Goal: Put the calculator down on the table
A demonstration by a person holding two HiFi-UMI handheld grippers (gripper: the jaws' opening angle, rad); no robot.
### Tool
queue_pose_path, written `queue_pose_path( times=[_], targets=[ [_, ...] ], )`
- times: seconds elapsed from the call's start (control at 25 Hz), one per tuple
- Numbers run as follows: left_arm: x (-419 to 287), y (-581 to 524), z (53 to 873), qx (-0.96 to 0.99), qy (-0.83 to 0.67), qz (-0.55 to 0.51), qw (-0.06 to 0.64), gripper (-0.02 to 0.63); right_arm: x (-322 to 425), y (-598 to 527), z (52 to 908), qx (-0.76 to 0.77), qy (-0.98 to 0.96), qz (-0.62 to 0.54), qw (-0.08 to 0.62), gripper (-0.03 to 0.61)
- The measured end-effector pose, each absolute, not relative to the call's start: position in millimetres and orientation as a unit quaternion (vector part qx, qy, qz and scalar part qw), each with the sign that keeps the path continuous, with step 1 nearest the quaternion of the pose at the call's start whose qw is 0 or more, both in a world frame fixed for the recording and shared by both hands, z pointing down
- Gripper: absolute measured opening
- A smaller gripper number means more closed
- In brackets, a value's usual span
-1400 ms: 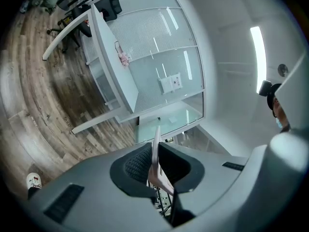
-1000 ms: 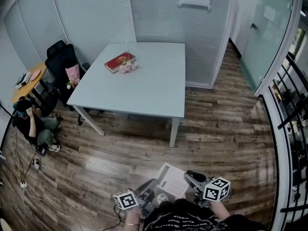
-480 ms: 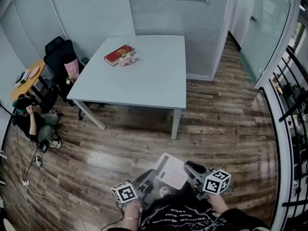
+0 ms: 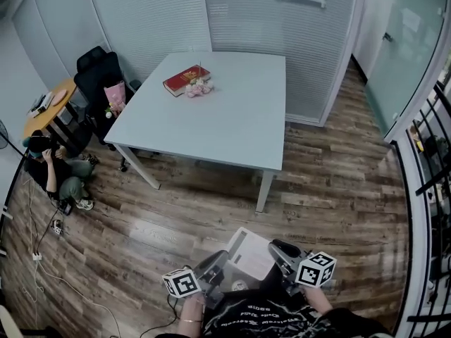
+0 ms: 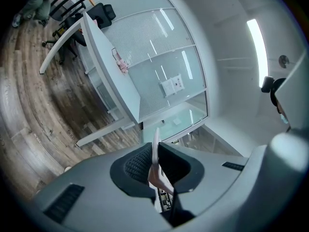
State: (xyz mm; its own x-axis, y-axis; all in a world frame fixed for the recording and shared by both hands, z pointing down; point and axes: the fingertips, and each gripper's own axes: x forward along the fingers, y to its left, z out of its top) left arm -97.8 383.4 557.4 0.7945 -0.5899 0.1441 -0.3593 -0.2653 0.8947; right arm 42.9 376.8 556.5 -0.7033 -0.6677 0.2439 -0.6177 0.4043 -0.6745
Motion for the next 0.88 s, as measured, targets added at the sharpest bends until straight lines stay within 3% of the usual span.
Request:
queue_pose_path(
  times=[0.88],
  targets=[
    [-20.4, 196.8, 553.9, 0.745, -0.388, -0.135, 0.526, 0.055, 118.7, 159.7, 544.6, -0.300, 0.871, -0.388, -0.007, 0.094]
  ],
)
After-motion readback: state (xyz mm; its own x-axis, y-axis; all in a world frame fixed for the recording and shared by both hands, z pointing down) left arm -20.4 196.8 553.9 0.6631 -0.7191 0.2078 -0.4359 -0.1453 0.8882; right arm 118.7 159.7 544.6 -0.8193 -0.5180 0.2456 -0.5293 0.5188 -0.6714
